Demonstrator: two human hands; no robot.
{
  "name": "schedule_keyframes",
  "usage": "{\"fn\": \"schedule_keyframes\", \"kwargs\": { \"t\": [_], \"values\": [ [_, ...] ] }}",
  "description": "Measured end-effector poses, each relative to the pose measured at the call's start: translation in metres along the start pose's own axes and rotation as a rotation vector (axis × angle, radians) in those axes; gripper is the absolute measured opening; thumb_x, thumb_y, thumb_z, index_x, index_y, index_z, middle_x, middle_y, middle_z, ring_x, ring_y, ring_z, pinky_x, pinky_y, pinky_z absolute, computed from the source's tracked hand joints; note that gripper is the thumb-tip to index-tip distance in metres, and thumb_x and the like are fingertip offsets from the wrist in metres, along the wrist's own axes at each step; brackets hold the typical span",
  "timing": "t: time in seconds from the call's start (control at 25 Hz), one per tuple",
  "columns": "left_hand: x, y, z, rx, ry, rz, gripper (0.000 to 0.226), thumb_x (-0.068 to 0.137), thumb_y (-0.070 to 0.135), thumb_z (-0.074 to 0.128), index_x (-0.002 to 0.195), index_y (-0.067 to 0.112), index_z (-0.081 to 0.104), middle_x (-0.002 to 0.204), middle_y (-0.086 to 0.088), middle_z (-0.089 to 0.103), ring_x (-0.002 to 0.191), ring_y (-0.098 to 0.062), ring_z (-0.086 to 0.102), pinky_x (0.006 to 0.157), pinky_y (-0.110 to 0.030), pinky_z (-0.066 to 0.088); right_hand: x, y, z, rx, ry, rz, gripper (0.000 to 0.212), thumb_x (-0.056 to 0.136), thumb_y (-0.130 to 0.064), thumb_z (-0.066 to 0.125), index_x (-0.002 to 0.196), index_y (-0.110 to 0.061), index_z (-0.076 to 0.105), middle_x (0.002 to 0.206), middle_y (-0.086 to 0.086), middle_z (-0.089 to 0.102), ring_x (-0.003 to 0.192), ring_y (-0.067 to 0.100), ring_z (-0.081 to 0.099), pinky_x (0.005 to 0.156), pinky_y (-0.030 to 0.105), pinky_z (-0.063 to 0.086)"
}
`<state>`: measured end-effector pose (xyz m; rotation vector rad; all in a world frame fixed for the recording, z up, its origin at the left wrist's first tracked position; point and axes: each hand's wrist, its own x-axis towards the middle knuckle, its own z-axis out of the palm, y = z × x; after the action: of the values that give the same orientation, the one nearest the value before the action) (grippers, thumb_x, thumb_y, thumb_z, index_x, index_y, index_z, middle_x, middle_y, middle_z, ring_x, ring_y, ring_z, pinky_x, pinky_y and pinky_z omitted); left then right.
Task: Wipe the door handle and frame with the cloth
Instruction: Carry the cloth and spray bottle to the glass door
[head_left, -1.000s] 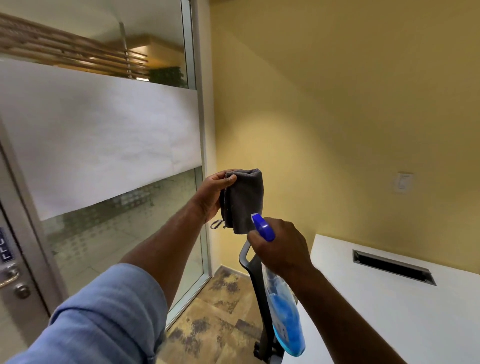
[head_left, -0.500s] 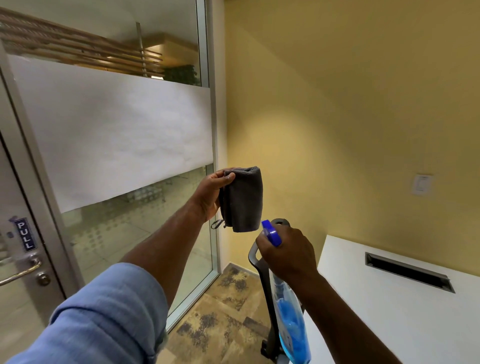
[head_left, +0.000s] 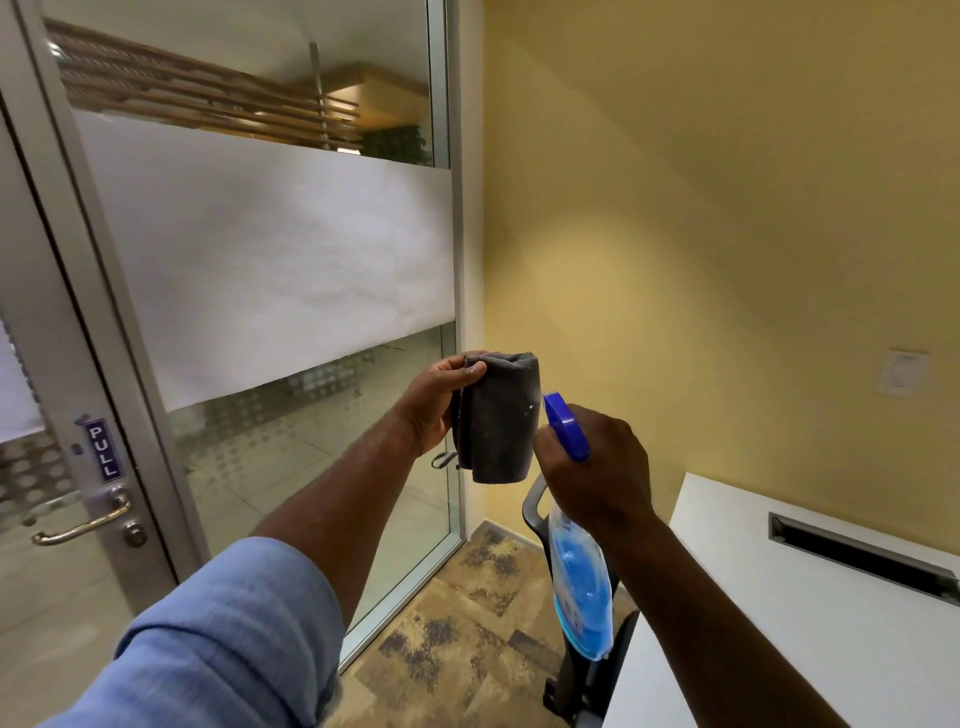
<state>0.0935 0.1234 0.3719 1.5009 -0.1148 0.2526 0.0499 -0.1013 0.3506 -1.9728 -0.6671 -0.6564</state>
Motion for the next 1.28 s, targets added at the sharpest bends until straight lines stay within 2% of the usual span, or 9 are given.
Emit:
{"fn": "schedule_keyframes", "kwargs": {
  "t": [0.16,0.32,0.4,0.48,0.6,0.84,1.0,1.16,1.28],
  "values": [
    [-0.008,-0.003,-0.017,-0.009,0.049,-0.009,0.044,0.084,0.033,0.07,0.124,0.015,0.073,0.118,-0.01,0.074,0.115,-0.031,0.065,0.094,-0.043,0.055,-0.004,-0.004,0.017,0.015,-0.097,-0.101,0.023,0.085,-0.045,0.049,0.067,-0.03,0.049,0.052,-0.012,0.048,0.045,0.009,0.048,0.049,0.011,0.037],
    [-0.014,0.001,-0.027,-0.018,0.107,0.001,0.047,0.084,0.033,0.072,0.127,0.015,0.072,0.12,-0.011,0.074,0.116,-0.032,0.065,0.094,-0.043,0.057,-0.017,0.002,0.04,0.043,-0.177,-0.098,0.024,0.085,-0.047,0.052,0.08,-0.024,0.057,0.064,0.0,0.06,0.055,0.015,0.057,0.057,0.024,0.052],
    [-0.015,0.007,-0.034,-0.028,0.127,0.026,0.044,0.084,0.033,0.072,0.125,0.017,0.073,0.118,-0.01,0.074,0.115,-0.031,0.065,0.096,-0.045,0.056,-0.025,0.014,0.047,0.04,-0.18,-0.054,0.02,0.086,-0.042,0.056,0.074,-0.027,0.054,0.06,-0.002,0.057,0.052,0.014,0.054,0.054,0.022,0.048],
    [-0.015,0.012,-0.039,-0.029,0.137,0.042,0.042,0.085,0.032,0.072,0.124,0.017,0.074,0.116,-0.008,0.075,0.113,-0.029,0.066,0.092,-0.042,0.056,-0.034,0.026,0.052,0.038,-0.194,-0.013,0.026,0.087,-0.038,0.058,0.065,-0.03,0.048,0.053,-0.007,0.049,0.046,0.01,0.047,0.051,0.017,0.04],
    [-0.016,0.011,-0.039,-0.028,0.133,0.034,0.038,0.085,0.031,0.071,0.121,0.018,0.075,0.115,-0.007,0.076,0.111,-0.026,0.068,0.089,-0.038,0.056,-0.041,0.037,0.057,0.048,-0.193,0.028,0.027,0.084,-0.044,0.051,0.061,-0.029,0.046,0.049,-0.01,0.044,0.043,0.009,0.044,0.05,0.013,0.036],
    [-0.026,-0.018,-0.024,0.006,0.201,-0.045,0.052,0.084,0.03,0.071,0.131,0.01,0.07,0.121,-0.013,0.072,0.116,-0.032,0.064,0.095,-0.045,0.054,-0.05,0.056,0.054,0.081,-0.142,0.061,0.016,0.088,-0.037,0.066,0.088,-0.023,0.058,0.069,-0.004,0.058,0.061,0.014,0.058,0.06,0.021,0.049],
    [-0.031,-0.046,-0.014,-0.002,0.221,-0.122,0.038,0.1,0.015,0.061,0.137,0.004,0.065,0.127,-0.023,0.067,0.118,-0.035,0.061,0.107,-0.053,0.049,-0.061,0.078,0.051,0.061,-0.101,0.115,0.02,0.089,-0.041,0.066,0.092,-0.026,0.054,0.075,-0.005,0.056,0.062,0.012,0.055,0.06,0.022,0.046],
    [-0.038,-0.078,0.006,-0.035,0.21,-0.183,0.039,0.103,0.008,0.055,0.14,0.0,0.061,0.116,-0.014,0.069,0.106,-0.025,0.064,0.091,-0.037,0.053,-0.096,0.12,0.054,-0.002,-0.141,0.26,0.029,0.088,-0.048,0.07,0.098,-0.026,0.053,0.083,-0.005,0.058,0.067,0.015,0.059,0.066,0.026,0.055],
    [-0.044,-0.102,0.021,-0.06,0.214,-0.239,0.037,0.104,0.008,0.053,0.139,0.0,0.061,0.116,-0.013,0.068,0.106,-0.025,0.061,0.088,-0.034,0.052,-0.133,0.159,0.052,-0.023,-0.175,0.382,0.039,0.084,-0.059,0.069,0.1,-0.028,0.052,0.086,-0.007,0.057,0.069,0.012,0.06,0.065,0.018,0.05]
  ]
}}
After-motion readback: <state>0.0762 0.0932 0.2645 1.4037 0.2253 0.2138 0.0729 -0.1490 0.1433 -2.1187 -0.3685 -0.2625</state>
